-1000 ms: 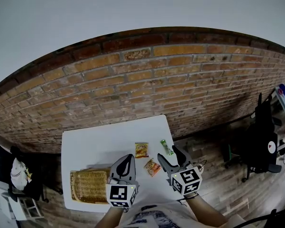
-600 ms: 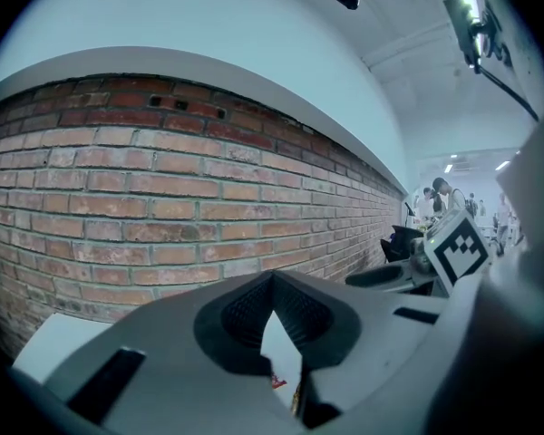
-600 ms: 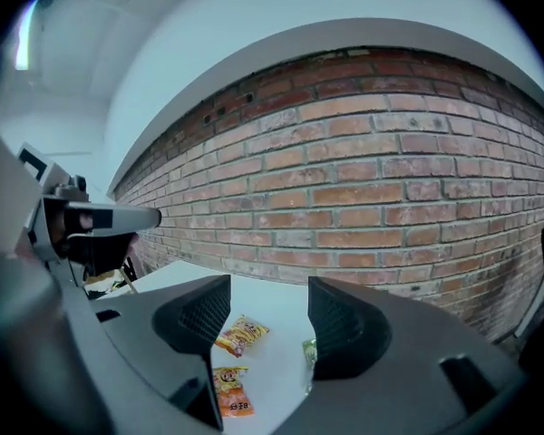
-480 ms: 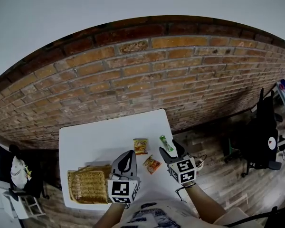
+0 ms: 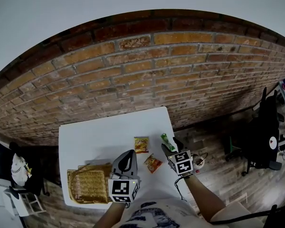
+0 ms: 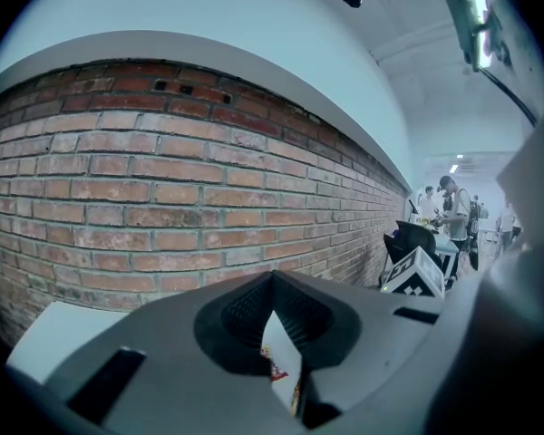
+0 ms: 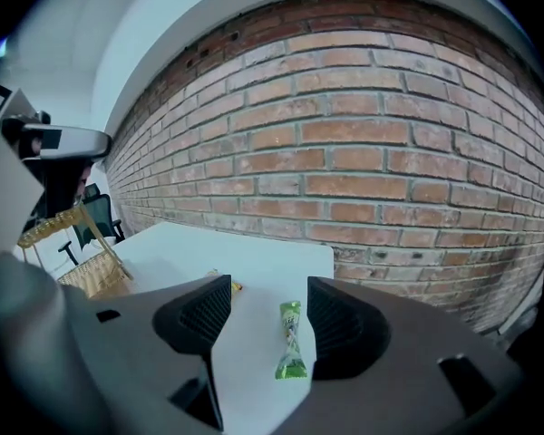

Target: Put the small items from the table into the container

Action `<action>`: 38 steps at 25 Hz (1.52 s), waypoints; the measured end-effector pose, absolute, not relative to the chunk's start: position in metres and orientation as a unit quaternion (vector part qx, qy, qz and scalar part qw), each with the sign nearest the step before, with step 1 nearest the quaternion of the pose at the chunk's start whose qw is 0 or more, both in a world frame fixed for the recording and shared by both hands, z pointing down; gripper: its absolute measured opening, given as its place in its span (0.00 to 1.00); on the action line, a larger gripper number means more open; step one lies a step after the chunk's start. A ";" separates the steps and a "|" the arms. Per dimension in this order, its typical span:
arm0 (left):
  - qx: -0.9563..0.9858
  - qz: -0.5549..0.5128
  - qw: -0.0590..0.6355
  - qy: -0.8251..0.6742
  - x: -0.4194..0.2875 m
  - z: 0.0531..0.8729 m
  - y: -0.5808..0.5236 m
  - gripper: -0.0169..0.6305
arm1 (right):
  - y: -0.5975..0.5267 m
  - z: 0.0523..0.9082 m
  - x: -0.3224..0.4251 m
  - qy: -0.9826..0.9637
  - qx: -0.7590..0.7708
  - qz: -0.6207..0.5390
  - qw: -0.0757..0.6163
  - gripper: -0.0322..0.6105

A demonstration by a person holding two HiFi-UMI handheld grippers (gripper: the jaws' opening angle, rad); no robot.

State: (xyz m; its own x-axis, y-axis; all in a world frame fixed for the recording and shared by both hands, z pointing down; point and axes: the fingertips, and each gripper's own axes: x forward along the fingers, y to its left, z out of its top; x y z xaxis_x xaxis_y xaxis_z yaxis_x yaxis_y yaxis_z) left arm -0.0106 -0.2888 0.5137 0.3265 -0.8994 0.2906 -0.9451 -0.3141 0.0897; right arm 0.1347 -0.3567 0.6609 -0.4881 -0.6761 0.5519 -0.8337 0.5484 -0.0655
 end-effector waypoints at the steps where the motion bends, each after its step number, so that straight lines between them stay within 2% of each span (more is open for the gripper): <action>1: 0.805 0.094 0.123 -0.572 -0.010 0.515 -0.289 0.10 | -0.358 0.666 0.136 -0.845 0.445 0.166 0.245 0.47; 9: 0.808 0.100 0.126 -0.567 -0.007 0.520 -0.293 0.10 | -0.362 0.703 0.137 -0.836 0.434 0.173 0.286 0.47; 38: 0.805 0.114 0.133 -0.567 -0.011 0.528 -0.295 0.10 | -0.367 0.771 0.148 -0.802 0.406 0.182 0.398 0.26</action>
